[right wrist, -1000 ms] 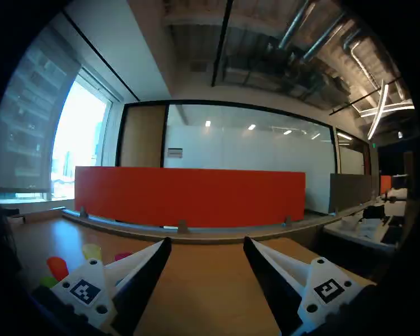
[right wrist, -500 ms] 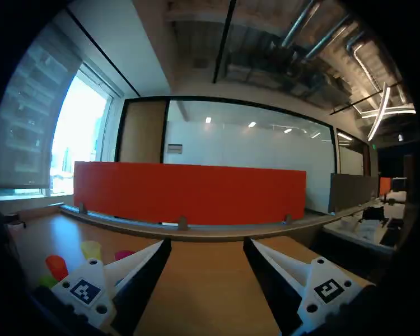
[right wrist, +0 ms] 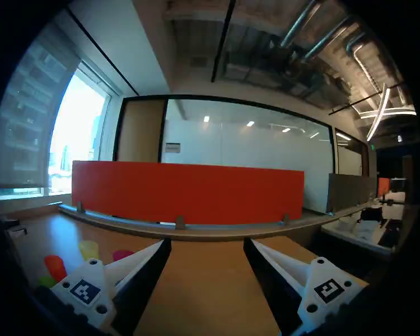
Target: Pour water
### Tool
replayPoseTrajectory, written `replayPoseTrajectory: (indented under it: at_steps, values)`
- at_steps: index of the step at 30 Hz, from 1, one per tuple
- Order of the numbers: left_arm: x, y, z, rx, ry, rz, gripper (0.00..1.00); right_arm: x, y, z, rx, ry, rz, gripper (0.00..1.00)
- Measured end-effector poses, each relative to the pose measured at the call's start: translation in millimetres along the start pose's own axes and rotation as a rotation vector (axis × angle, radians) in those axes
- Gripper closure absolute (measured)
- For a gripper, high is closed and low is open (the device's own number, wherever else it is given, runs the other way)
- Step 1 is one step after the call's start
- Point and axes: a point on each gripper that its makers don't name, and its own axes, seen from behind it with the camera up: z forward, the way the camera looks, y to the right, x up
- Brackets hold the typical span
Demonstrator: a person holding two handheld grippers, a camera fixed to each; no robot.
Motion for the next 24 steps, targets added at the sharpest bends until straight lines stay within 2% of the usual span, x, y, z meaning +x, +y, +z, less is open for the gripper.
replayPoseTrajectory:
  at_steps: [24]
  values:
    - [-2.5, 4.5, -2.6, -0.019, 0.012, 0.010, 0.01, 0.4, 8.8, -5.6, -0.011, 0.002, 0.019, 0.00]
